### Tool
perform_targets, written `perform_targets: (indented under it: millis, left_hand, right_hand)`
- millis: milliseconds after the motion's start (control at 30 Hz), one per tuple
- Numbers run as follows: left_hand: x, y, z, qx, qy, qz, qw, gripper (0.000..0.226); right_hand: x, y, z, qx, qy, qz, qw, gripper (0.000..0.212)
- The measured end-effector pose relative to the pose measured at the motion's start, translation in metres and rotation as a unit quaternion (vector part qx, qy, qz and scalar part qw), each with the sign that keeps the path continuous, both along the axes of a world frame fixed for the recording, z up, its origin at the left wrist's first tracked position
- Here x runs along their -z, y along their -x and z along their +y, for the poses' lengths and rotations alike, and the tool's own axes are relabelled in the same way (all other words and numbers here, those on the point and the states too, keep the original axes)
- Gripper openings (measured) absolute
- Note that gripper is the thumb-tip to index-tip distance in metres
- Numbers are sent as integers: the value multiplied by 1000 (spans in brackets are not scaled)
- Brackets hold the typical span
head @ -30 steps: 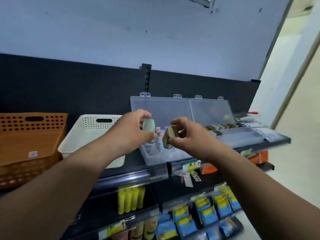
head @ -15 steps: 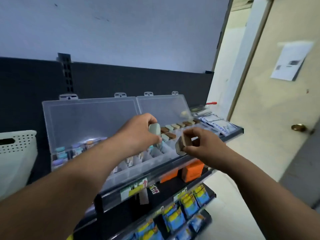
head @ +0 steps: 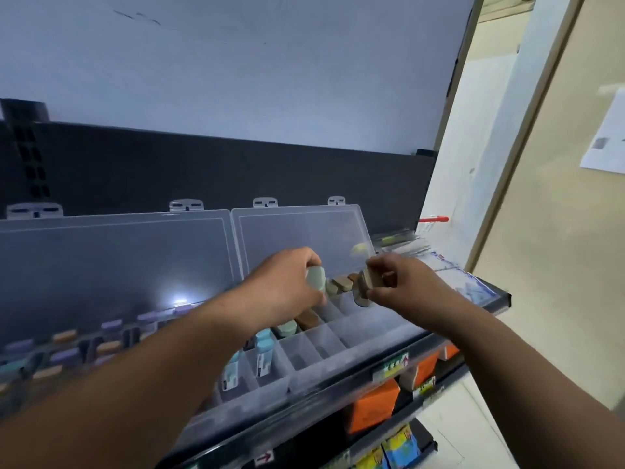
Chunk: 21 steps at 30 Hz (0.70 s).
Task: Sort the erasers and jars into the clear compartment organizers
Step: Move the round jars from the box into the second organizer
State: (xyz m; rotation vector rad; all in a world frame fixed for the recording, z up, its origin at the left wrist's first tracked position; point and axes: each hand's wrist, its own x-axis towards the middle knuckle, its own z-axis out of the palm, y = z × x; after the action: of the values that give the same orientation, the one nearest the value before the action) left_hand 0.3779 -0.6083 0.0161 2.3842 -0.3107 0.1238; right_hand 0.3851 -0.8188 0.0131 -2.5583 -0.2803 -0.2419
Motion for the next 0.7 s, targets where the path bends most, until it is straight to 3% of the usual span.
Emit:
perform_targets:
  millis: [100, 300, 567, 700]
  left_hand:
    - [8, -15, -20, -38, 16, 36, 998, 32]
    - [23, -39, -57, -125, -36, 48, 990, 33]
    - [38, -40, -76, -177, -183, 67, 965, 31]
    - [45, -43, -81, -190, -214, 86, 954, 24]
  right_hand:
    - [8, -38, -10, -51, 13, 11, 999, 52]
    - [28, -87, -27, -151, 44, 57, 986, 44]
    - [50, -111, -29, -230, 115, 81, 963, 24]
    - [50, -114, -24, -238, 166, 66, 955, 21]
